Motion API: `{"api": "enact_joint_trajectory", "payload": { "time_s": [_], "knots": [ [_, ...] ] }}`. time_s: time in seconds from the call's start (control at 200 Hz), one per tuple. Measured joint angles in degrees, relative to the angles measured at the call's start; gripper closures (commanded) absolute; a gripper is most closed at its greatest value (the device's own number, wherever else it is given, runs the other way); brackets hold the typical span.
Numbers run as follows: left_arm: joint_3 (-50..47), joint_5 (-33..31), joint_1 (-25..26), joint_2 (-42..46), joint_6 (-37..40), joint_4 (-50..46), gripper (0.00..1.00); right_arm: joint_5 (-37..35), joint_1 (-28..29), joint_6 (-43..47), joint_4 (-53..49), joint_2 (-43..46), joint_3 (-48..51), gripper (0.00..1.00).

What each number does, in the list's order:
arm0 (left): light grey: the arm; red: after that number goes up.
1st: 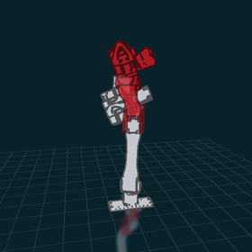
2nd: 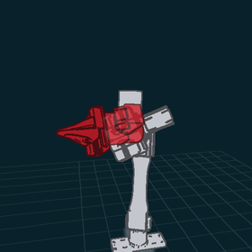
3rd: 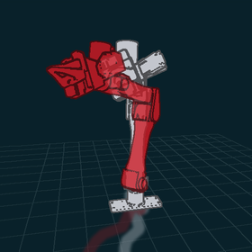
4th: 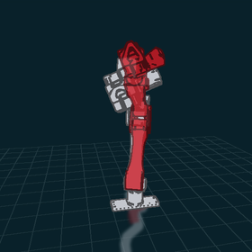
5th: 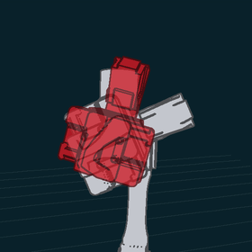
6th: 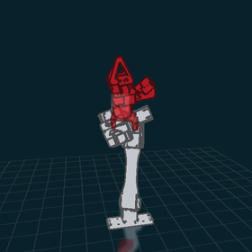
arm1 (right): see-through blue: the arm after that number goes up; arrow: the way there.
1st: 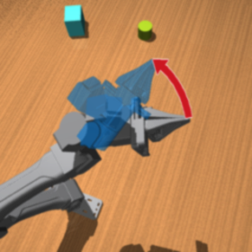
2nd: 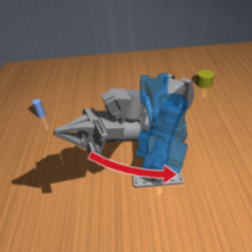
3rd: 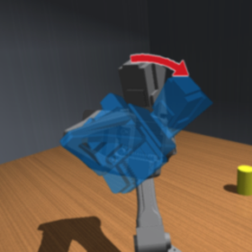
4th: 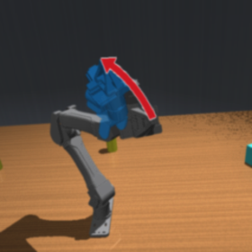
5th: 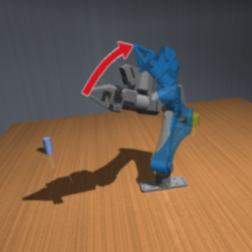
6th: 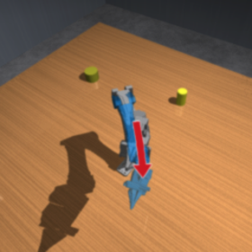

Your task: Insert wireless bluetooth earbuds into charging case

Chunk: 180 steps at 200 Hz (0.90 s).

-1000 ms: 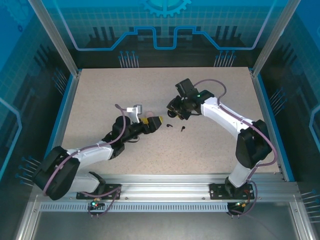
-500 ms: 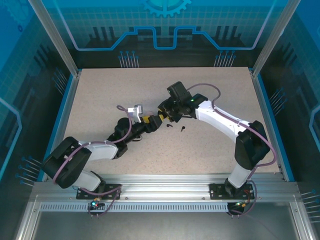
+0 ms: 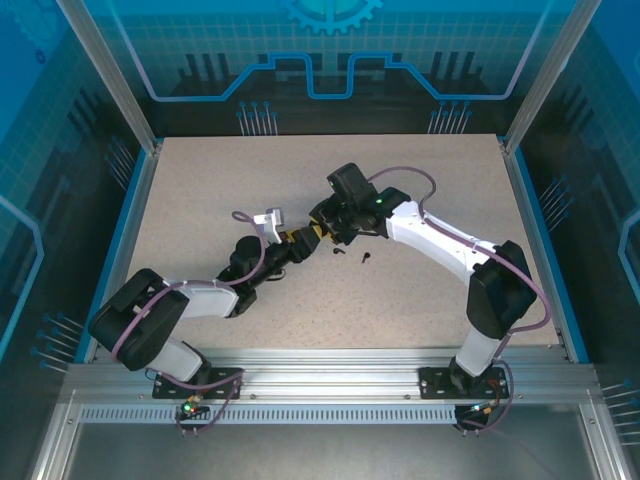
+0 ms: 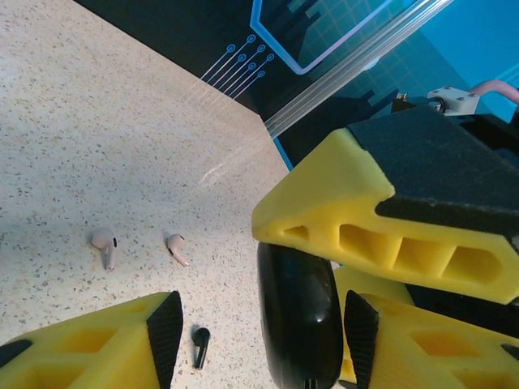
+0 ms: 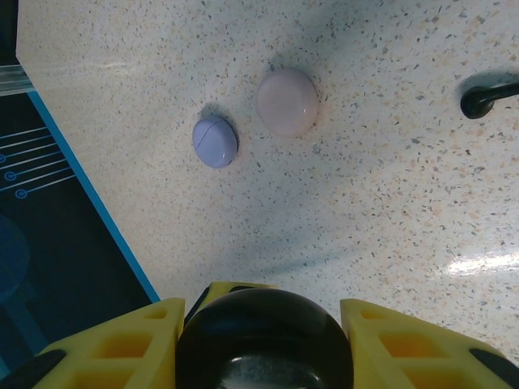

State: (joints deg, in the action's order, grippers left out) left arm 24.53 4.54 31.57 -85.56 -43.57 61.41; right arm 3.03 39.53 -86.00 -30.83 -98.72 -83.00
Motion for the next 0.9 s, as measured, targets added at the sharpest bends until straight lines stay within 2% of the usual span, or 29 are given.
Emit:
{"api": "enact_joint_trajectory", "payload": {
  "time_s": [0.335,0.655,0.9],
  "knots": [
    [0.1,-0.3,0.0,-0.8,-0.1,1.1,0.54,-0.1,0.3,-0.2,0.0,0.0,0.0,0.63],
    [0.5,-0.2,0.0,-2.0,0.0,1.6,0.58,-0.2,0.3,-0.2,0.1,-0.9,0.0,0.63],
    [0.8,-0.2,0.1,-2.6,-0.1,2.3,0.67,-0.2,0.3,-0.3,0.6,-1.4,0.0,0.64]
  ]
}}
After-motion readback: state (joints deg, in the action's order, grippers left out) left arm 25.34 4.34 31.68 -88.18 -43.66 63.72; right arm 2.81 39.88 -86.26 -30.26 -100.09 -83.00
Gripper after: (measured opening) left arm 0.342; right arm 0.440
